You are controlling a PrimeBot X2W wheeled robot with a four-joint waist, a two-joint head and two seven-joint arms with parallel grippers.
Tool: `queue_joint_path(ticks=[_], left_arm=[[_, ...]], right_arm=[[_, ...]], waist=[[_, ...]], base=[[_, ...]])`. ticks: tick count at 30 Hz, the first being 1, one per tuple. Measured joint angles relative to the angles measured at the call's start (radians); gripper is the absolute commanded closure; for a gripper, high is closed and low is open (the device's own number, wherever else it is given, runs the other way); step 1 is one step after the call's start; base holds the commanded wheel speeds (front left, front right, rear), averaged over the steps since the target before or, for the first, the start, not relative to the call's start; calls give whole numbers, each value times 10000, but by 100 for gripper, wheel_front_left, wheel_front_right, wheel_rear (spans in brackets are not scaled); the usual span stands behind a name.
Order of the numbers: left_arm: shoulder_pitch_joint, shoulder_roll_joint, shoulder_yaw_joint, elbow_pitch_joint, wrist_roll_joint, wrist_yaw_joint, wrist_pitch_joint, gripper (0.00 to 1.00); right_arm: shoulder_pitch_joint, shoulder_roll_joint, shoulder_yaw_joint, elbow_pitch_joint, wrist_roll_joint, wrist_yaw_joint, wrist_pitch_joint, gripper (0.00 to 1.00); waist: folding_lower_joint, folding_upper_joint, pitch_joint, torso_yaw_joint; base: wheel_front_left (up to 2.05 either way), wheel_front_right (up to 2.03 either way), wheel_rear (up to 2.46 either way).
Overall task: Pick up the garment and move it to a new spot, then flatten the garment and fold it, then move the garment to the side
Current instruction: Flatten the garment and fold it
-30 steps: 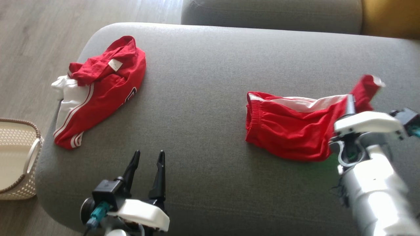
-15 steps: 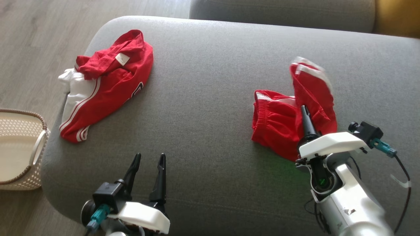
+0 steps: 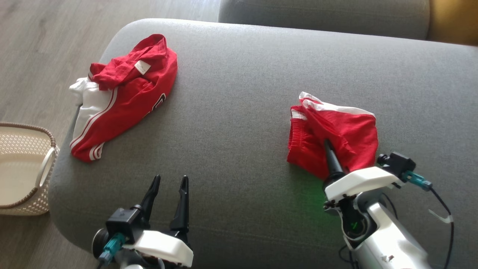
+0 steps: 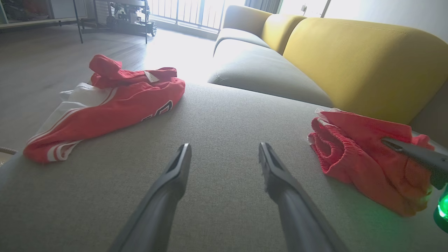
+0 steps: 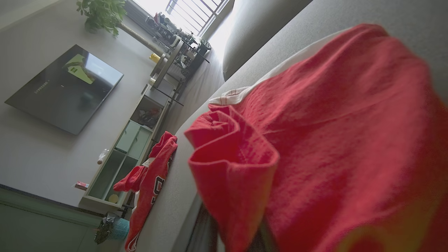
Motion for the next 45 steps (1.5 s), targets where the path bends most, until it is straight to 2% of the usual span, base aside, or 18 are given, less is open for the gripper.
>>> queue_joint_path(ticks=[4,5,6,13,23,26,30,34,39,45], left_arm=[[-1,0,-4,6,-2,2,0,0],[-1,0,-10,8,-2,2,0,0],[-2,0,-13,10,-2,2,0,0],[-16,0,-54,33,-4,4,0,0],[-44,-2,-153,84,-6,4,0,0],[-45,-2,-194,100,-8,4,0,0],[-44,-2,-219,115,-8,6,0,0],[-17,0,-127,117,-6,61,0,0],[4,0,-10,98,-6,77,0,0],[55,2,134,-77,-8,104,0,0]], right_arm=[[-5,-2,286,73,-100,0,0,100],[-8,-2,284,105,-188,0,0,84],[-12,-4,290,142,-288,0,0,0],[-18,-4,382,54,-414,0,0,0],[-41,-10,1783,-130,-180,0,2,0],[-104,-10,1983,219,-46,0,2,0],[-243,-17,1985,648,203,0,2,0],[-271,-10,1526,104,171,0,2,0],[-146,-15,291,-813,-1168,0,2,0],[699,-125,-1384,-1871,-5041,0,0,0]], waist=[[0,0,75,1],[0,0,94,5],[0,0,116,10],[0,0,270,103],[0,0,450,287],[0,0,425,309],[0,0,329,287],[0,0,145,48],[0,0,-74,-350],[0,0,-347,-948]], base=[[0,0,0],[0,0,0],[0,0,0],[0,0,0],[0,0,0],[0,0,0],[0,0,0],[0,0,0],[0,0,0],[0,0,0]])
